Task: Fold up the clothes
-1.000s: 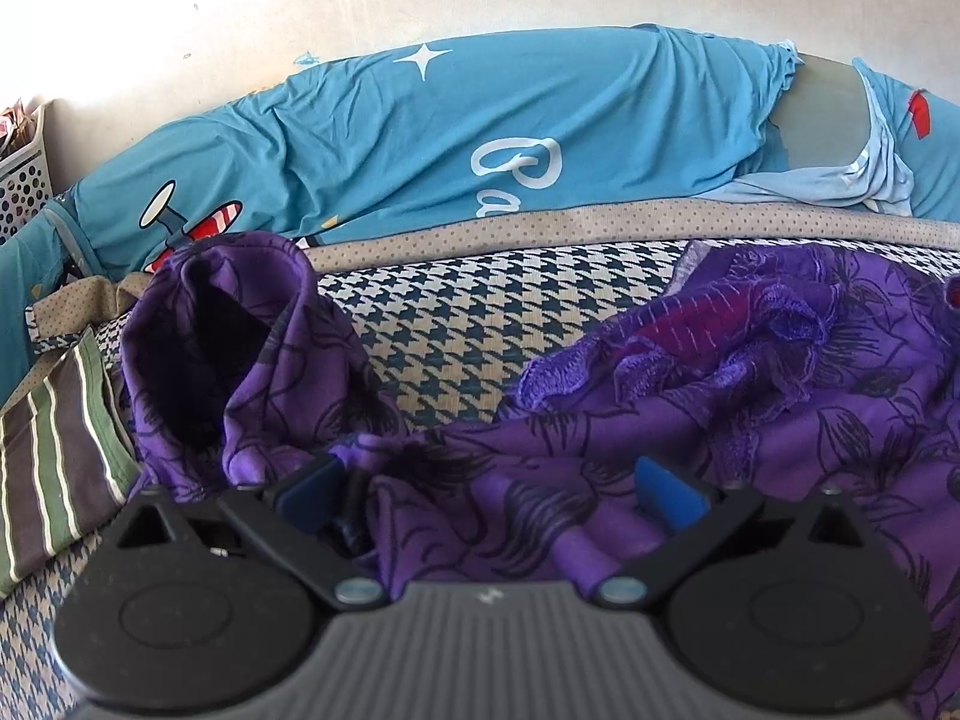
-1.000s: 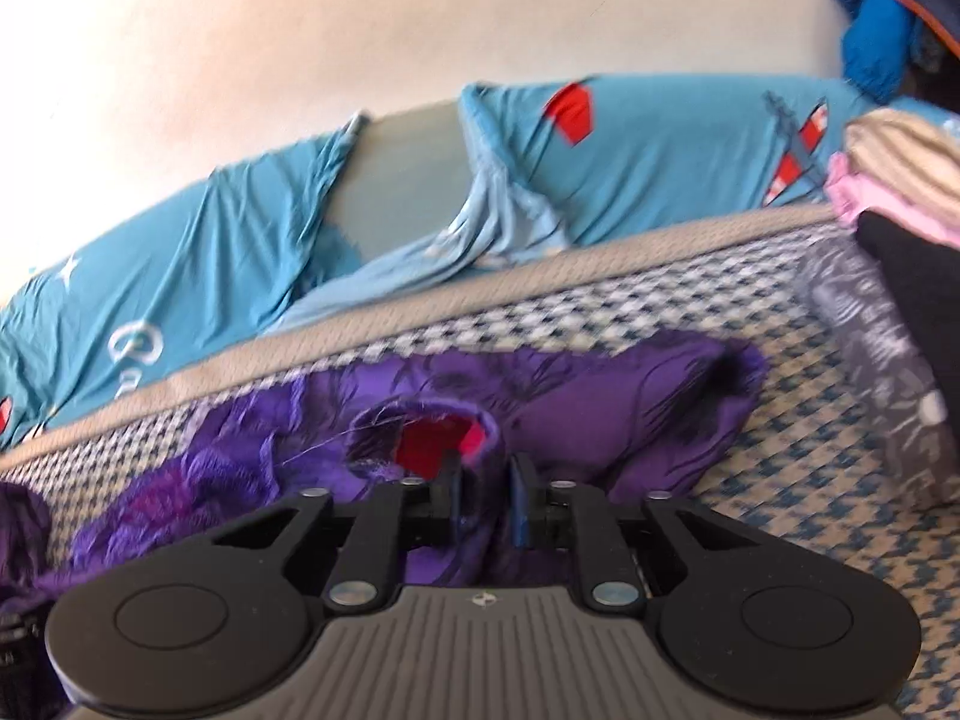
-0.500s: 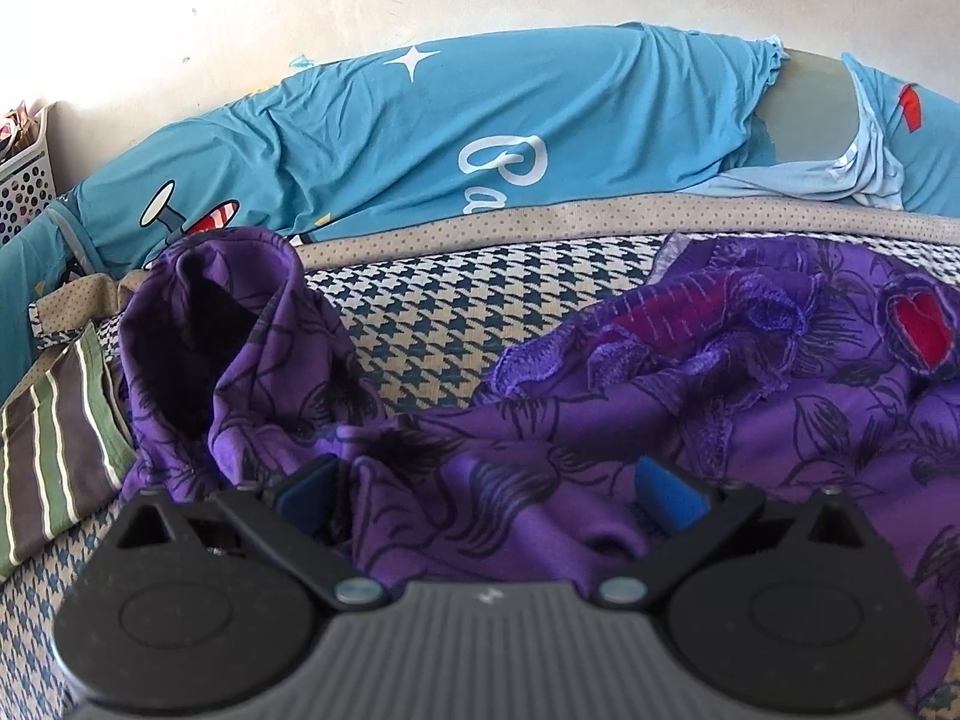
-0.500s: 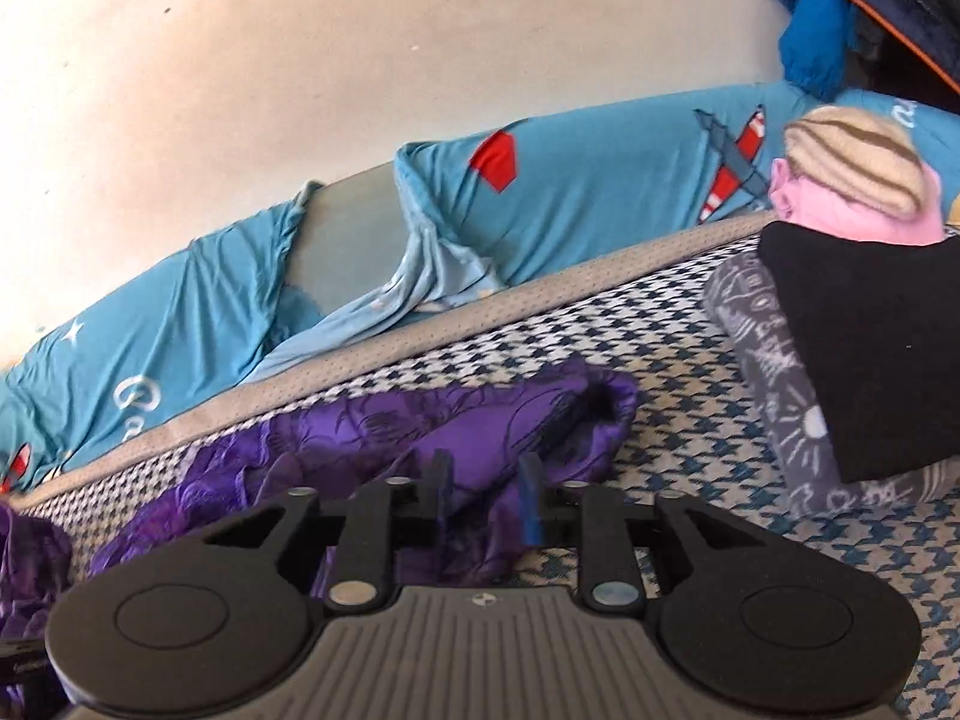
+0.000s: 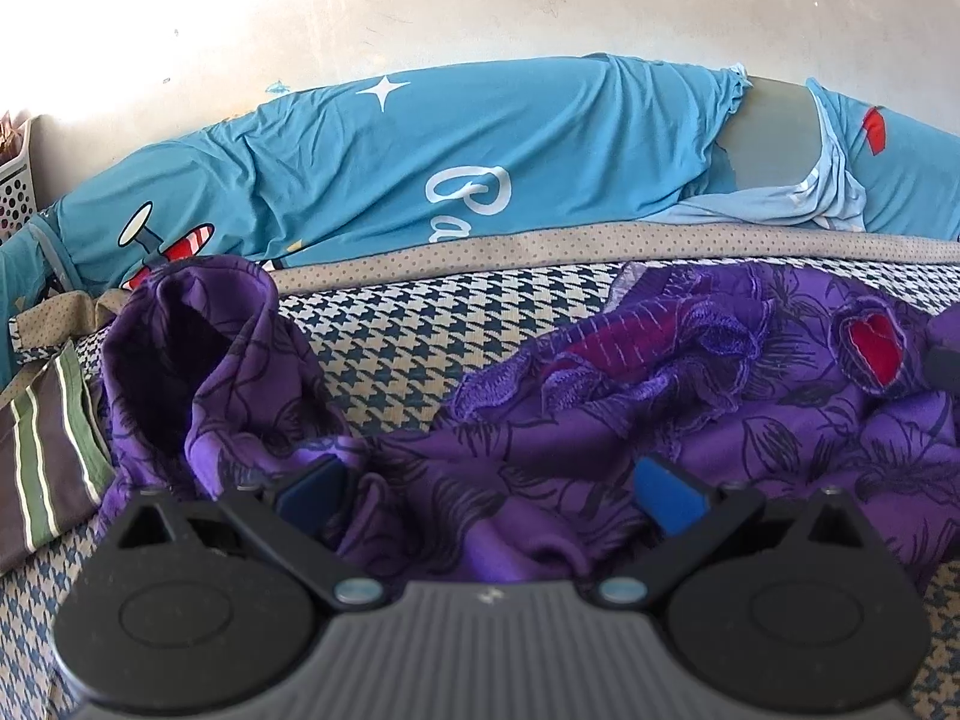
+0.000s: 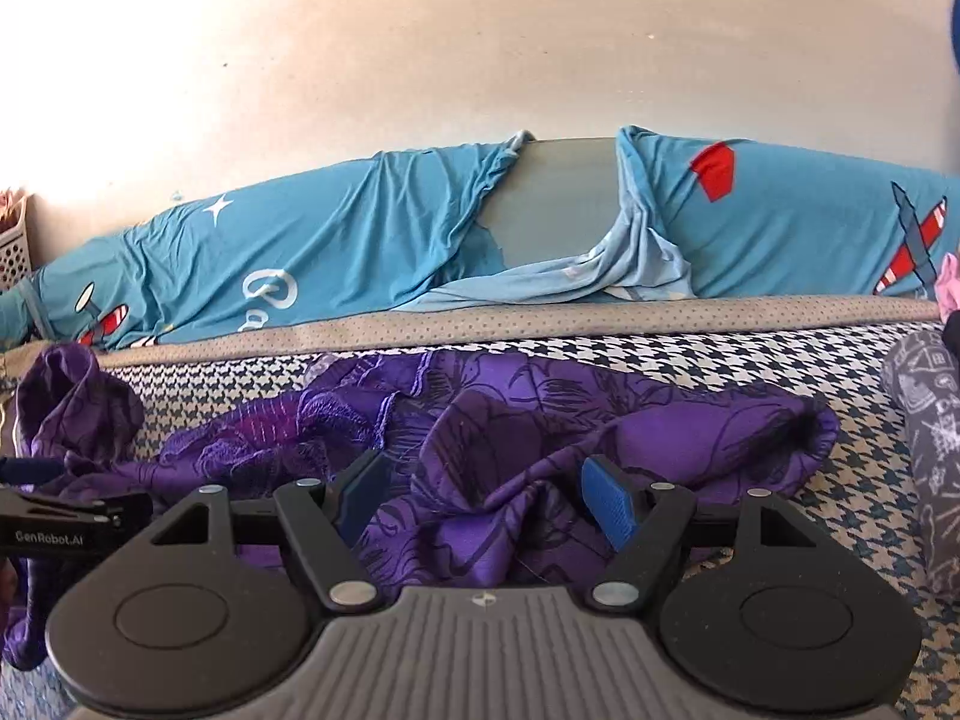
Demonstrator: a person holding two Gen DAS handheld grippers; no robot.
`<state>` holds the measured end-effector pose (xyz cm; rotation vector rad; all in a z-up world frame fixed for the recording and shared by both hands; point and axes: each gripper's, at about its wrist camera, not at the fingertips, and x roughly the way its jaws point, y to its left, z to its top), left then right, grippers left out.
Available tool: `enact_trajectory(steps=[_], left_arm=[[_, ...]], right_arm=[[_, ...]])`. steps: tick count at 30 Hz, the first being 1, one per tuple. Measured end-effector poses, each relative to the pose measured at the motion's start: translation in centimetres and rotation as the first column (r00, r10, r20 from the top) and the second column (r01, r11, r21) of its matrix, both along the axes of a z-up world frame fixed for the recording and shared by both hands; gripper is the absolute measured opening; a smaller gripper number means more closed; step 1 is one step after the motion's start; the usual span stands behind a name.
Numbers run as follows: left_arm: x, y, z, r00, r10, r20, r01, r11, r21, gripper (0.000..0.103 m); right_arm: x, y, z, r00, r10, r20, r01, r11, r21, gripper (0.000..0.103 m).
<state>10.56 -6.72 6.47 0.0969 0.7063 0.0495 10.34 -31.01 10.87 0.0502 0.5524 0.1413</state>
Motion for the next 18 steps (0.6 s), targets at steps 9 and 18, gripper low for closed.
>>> enact_trajectory(steps=[9,18], left_arm=[[-0.2,-0.9,-0.4,0.996,-0.086,-0.022,0.086,0.996,-0.011,0.103],[0.3,-0.9,-1.7,0.992,-0.085,-0.093,0.085,0.996,-0.009,0.103]], right_arm=[[1.5,2.0,-1.8,1.0,0.026,0.009,-0.025,0.994,-0.107,0.071],[3.0,3.0,-3.5,1.0,-0.013,-0.02,0.008,0.973,-0.229,0.053]])
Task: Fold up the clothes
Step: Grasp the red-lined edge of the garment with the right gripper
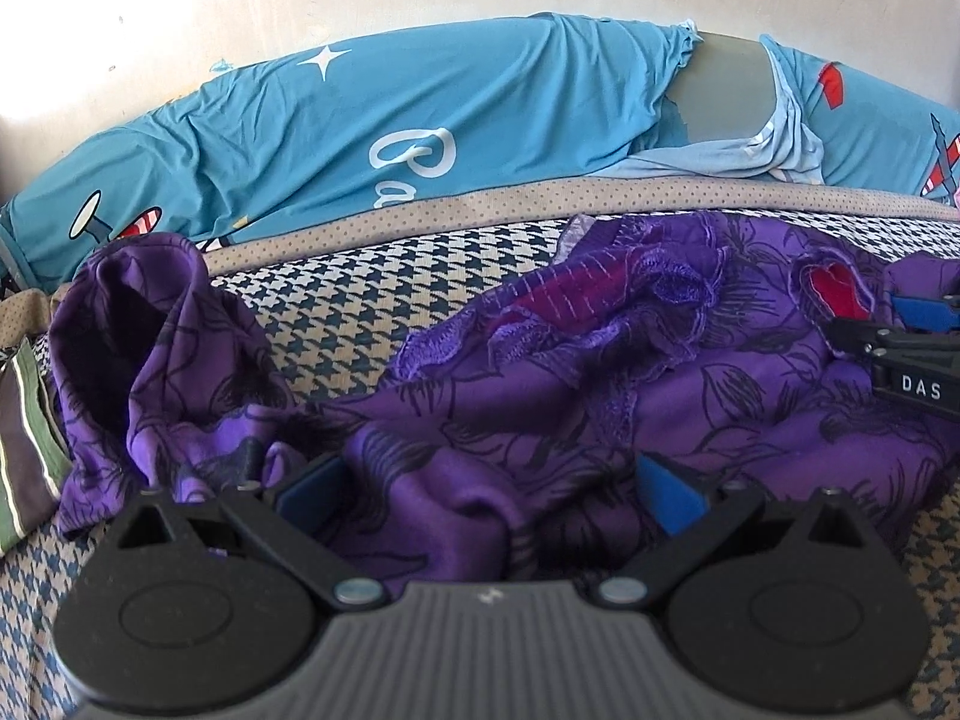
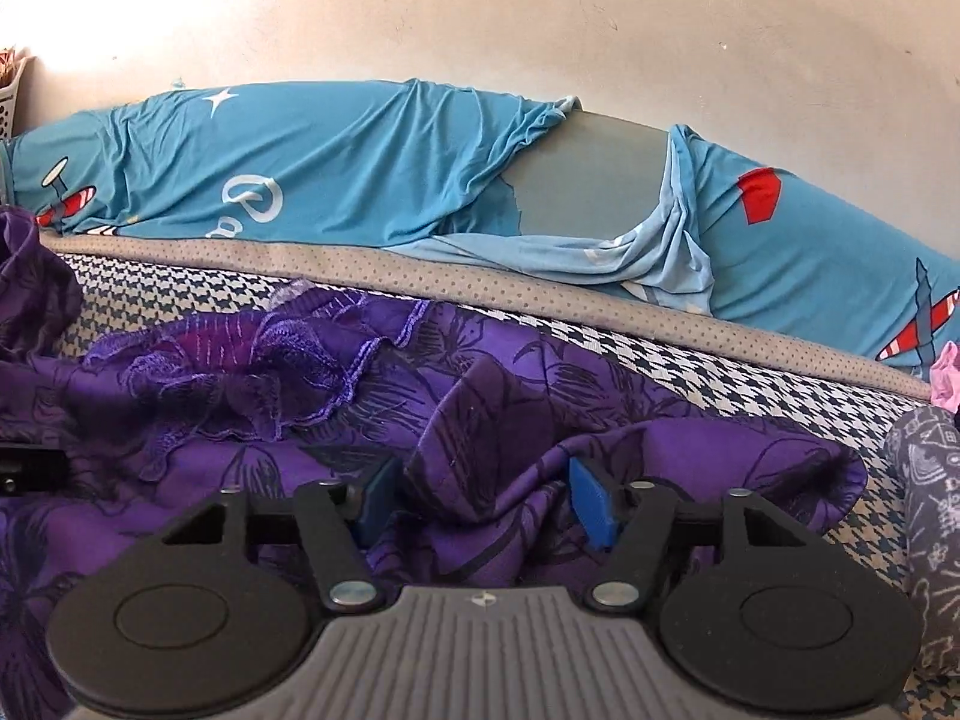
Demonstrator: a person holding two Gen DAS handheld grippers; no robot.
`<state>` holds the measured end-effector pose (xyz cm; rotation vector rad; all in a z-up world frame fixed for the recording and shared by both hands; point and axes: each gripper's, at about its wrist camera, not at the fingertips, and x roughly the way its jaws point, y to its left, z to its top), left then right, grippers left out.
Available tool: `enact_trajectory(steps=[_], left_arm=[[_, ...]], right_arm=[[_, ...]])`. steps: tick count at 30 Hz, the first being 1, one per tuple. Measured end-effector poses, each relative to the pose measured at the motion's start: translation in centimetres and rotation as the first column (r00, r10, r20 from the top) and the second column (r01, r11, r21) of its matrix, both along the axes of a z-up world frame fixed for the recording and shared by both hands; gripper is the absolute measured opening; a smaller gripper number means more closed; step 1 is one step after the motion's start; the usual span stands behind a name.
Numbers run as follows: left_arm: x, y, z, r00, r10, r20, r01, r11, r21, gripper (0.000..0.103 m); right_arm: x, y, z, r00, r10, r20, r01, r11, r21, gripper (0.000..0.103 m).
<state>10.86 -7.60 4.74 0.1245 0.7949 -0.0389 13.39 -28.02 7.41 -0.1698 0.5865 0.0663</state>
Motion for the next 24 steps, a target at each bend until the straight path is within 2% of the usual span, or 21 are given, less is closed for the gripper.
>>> enact_trajectory(steps=[3,4,5,10,15,19,24], left_arm=[[0.1,0.0,-0.1,1.0,0.002,-0.008,-0.002,1.0,-0.002,0.103],[0.1,0.1,-0.1,1.0,0.003,-0.01,-0.003,1.0,-0.003,0.103],[0.2,0.1,-0.1,1.0,0.005,-0.013,-0.005,1.0,-0.005,0.103],[0.2,0.3,-0.1,1.0,0.008,-0.019,-0.009,1.0,-0.01,0.103],[0.1,0.3,0.0,1.0,0.012,-0.024,-0.013,1.0,-0.022,0.103],[0.1,0.1,0.1,1.0,0.012,-0.026,-0.012,1.0,-0.025,0.103],[-0.2,-0.2,0.1,1.0,0.004,-0.019,-0.004,1.0,-0.011,0.103]], right_arm=[[0.3,-0.5,-0.2,1.0,-0.027,-0.005,0.027,1.0,0.001,0.034],[0.4,-0.7,-0.2,0.999,-0.041,-0.006,0.041,0.999,0.002,0.023],[0.5,-0.9,-0.1,0.999,-0.053,-0.006,0.053,0.999,0.006,0.019],[0.3,-1.9,0.9,0.996,-0.094,0.007,0.093,0.994,0.058,0.013],[-0.9,-3.6,3.4,0.98,-0.174,0.094,0.168,0.983,0.07,0.009],[-2.0,-5.9,4.9,0.953,-0.267,0.147,0.259,0.963,0.068,0.009],[-3.6,-9.6,6.4,0.906,-0.393,0.16,0.383,0.919,0.087,0.009]])
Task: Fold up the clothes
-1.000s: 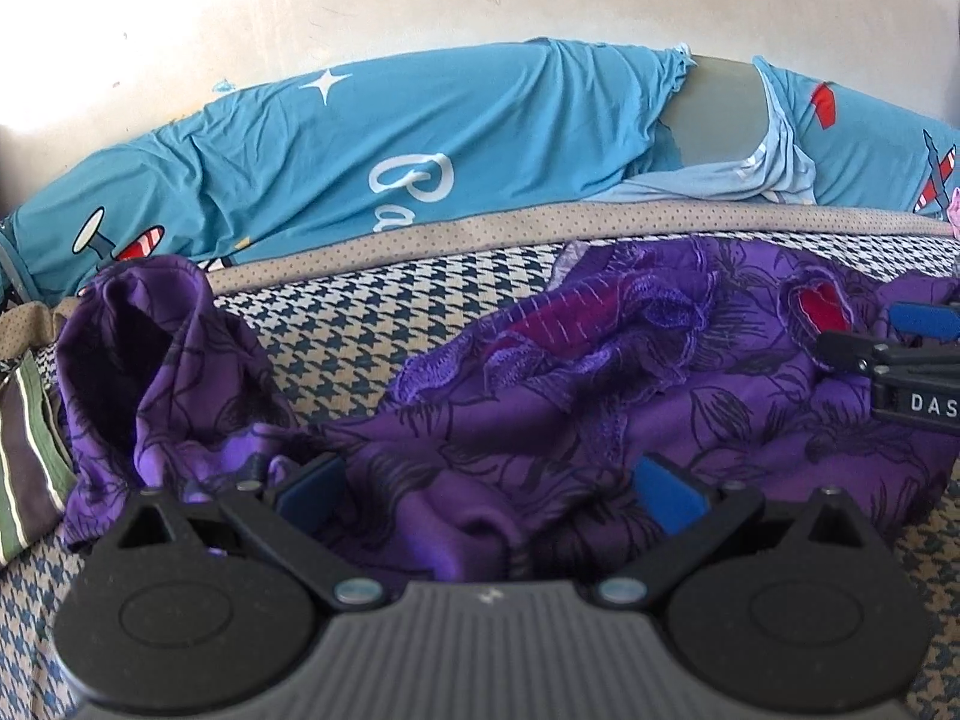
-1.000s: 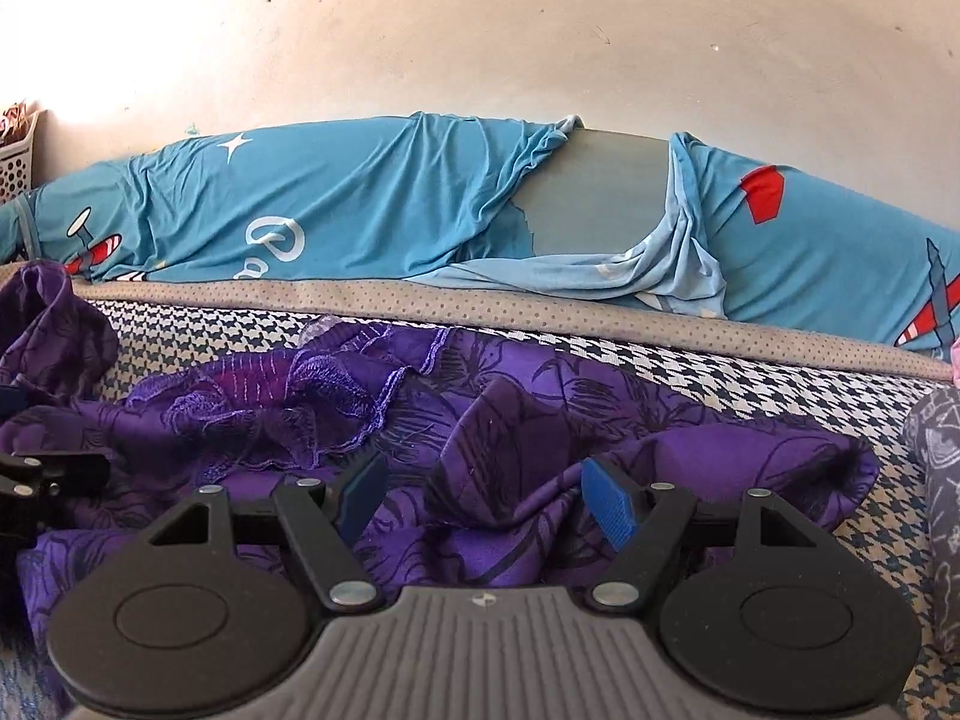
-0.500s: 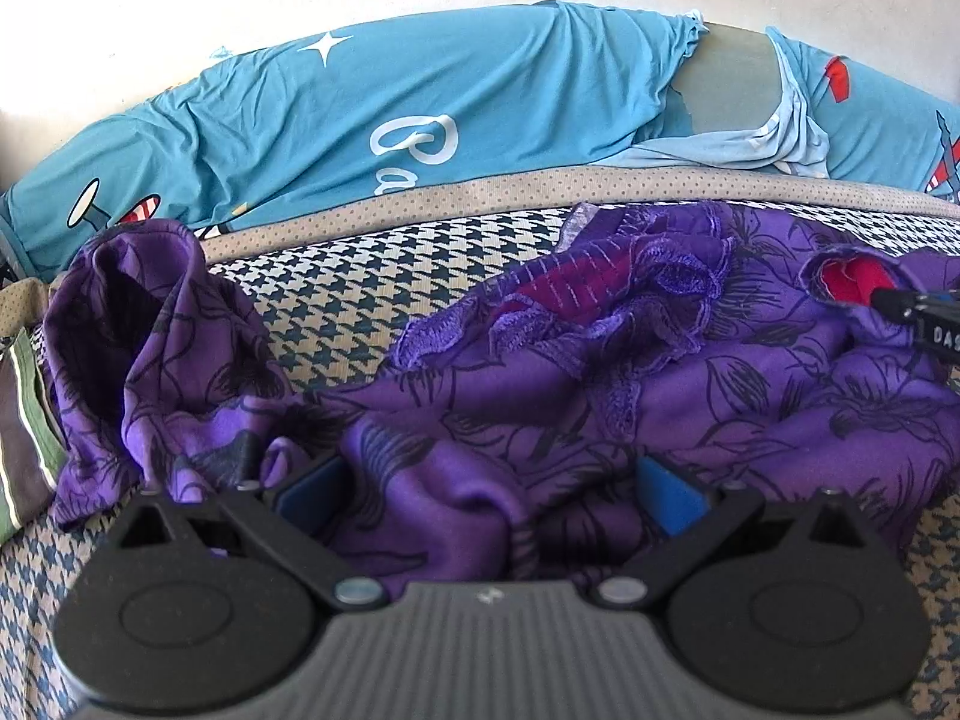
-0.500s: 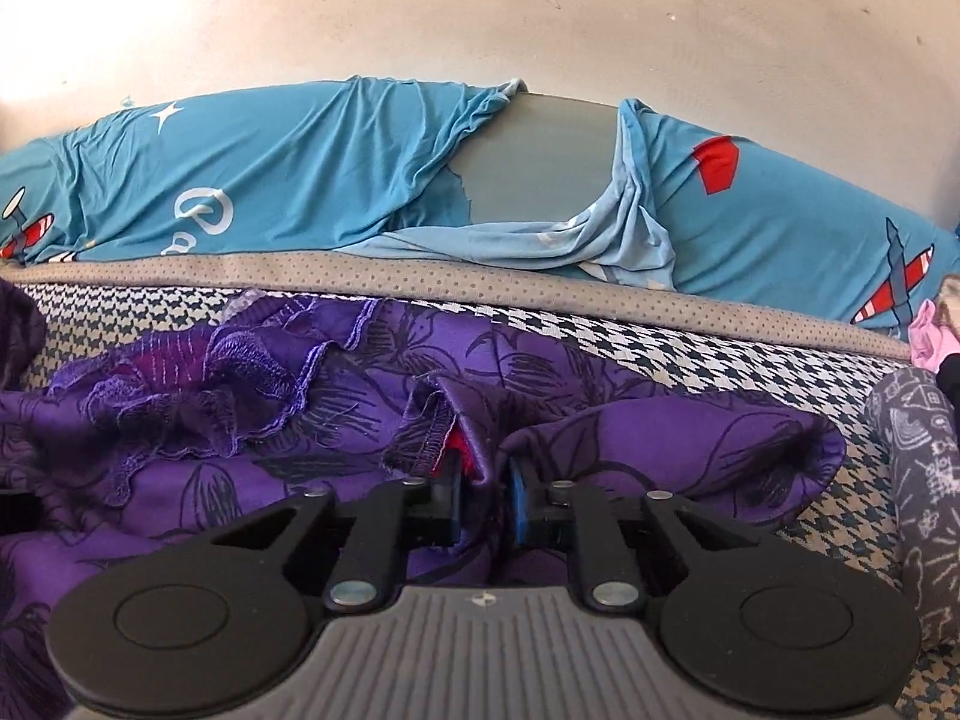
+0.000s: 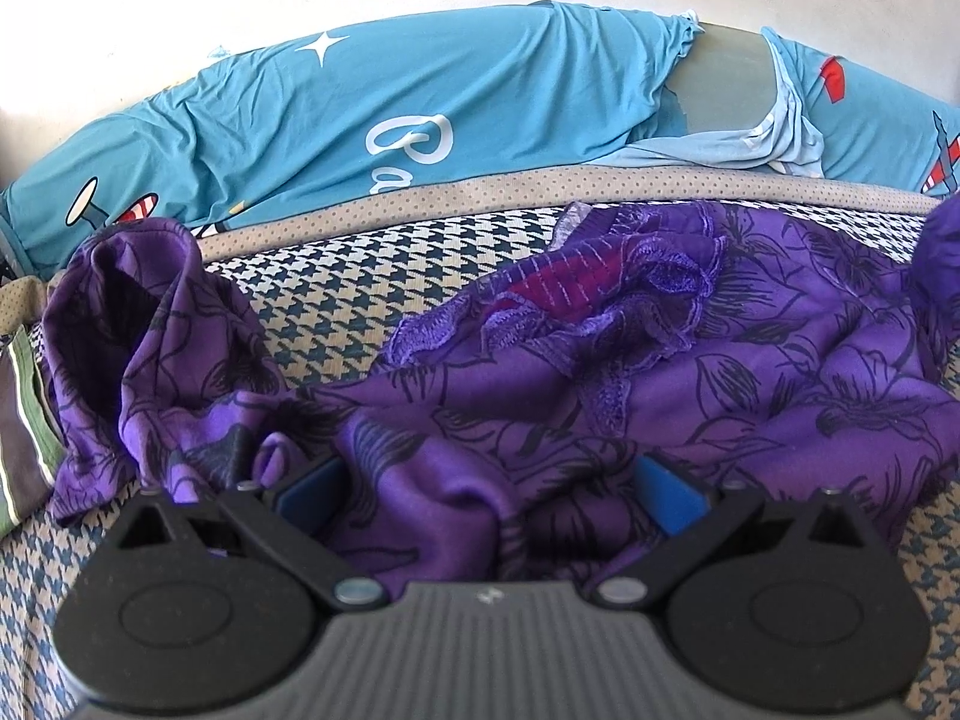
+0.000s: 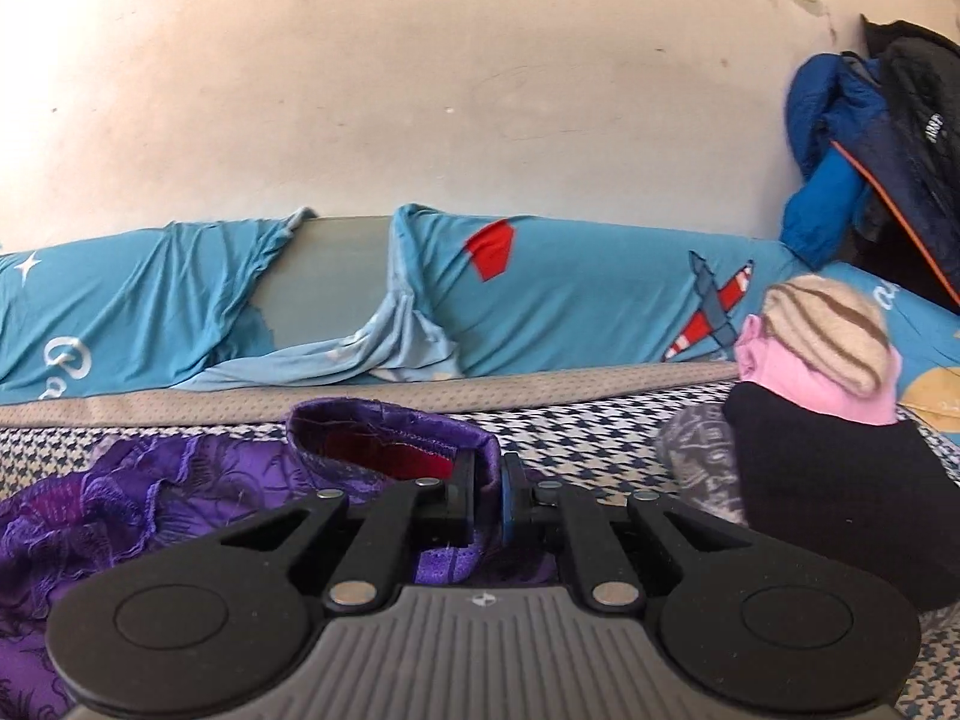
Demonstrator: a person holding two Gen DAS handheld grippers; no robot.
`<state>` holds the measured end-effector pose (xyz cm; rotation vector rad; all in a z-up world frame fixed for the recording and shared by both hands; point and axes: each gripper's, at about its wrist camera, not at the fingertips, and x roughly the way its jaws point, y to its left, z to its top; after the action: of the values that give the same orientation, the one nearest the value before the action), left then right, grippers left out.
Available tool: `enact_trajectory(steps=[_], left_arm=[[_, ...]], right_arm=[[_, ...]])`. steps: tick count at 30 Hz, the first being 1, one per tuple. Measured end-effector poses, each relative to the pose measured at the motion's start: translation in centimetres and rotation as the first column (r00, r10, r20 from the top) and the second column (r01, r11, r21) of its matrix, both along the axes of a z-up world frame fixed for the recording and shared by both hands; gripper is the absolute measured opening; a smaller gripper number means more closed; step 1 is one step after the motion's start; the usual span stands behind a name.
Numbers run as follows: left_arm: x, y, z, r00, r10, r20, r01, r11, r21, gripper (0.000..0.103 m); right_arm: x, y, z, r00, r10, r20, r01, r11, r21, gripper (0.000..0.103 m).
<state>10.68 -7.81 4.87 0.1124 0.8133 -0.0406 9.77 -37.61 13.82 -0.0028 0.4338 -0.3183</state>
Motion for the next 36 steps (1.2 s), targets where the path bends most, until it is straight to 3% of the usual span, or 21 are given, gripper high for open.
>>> enact_trajectory(steps=[7,11,14,17,22,24,27,30,36], left_arm=[[-0.9,0.2,0.1,1.0,-0.006,0.015,0.006,1.0,0.005,0.103],[-2.0,0.5,0.5,0.999,-0.005,0.037,0.005,1.0,0.01,0.103],[-3.0,1.0,0.9,0.999,0.006,0.049,-0.005,1.0,-0.008,0.103],[-4.0,1.7,1.1,0.998,0.026,0.048,-0.025,0.999,-0.037,0.103],[-5.8,2.3,1.2,0.997,0.047,0.058,-0.045,0.998,-0.04,0.103],[-6.5,2.6,1.3,0.996,0.054,0.066,-0.052,0.998,-0.038,0.103],[-7.4,3.3,1.2,0.994,0.093,0.063,-0.09,0.995,-0.044,0.103],[-7.9,4.8,0.9,0.988,0.15,0.024,-0.147,0.984,-0.102,0.103],[-8.6,7.0,0.0,0.972,0.232,-0.032,-0.234,0.96,-0.156,0.103]], right_arm=[[-2.8,-5.0,1.0,0.976,-0.218,0.003,0.218,0.976,-0.002,0.011],[-4.3,-6.4,1.2,0.959,-0.282,0.007,0.282,0.959,0.016,0.044],[-5.4,-6.2,1.9,0.954,-0.295,0.047,0.296,0.955,-0.014,0.059],[-6.5,-6.3,2.7,0.94,-0.33,0.087,0.333,0.943,-0.022,0.067],[-8.7,-7.4,3.4,0.924,-0.372,0.086,0.363,0.926,0.103,0.069],[-9.3,-7.2,3.3,0.933,-0.349,0.085,0.337,0.932,0.136,0.069],[-9.9,-5.4,2.7,0.969,-0.236,0.07,0.223,0.963,0.154,0.069],[-10.2,-2.9,1.9,0.993,-0.105,0.051,0.096,0.985,0.146,0.069],[-10.3,2.3,0.1,0.994,0.112,0.017,-0.113,0.989,0.095,0.069]])
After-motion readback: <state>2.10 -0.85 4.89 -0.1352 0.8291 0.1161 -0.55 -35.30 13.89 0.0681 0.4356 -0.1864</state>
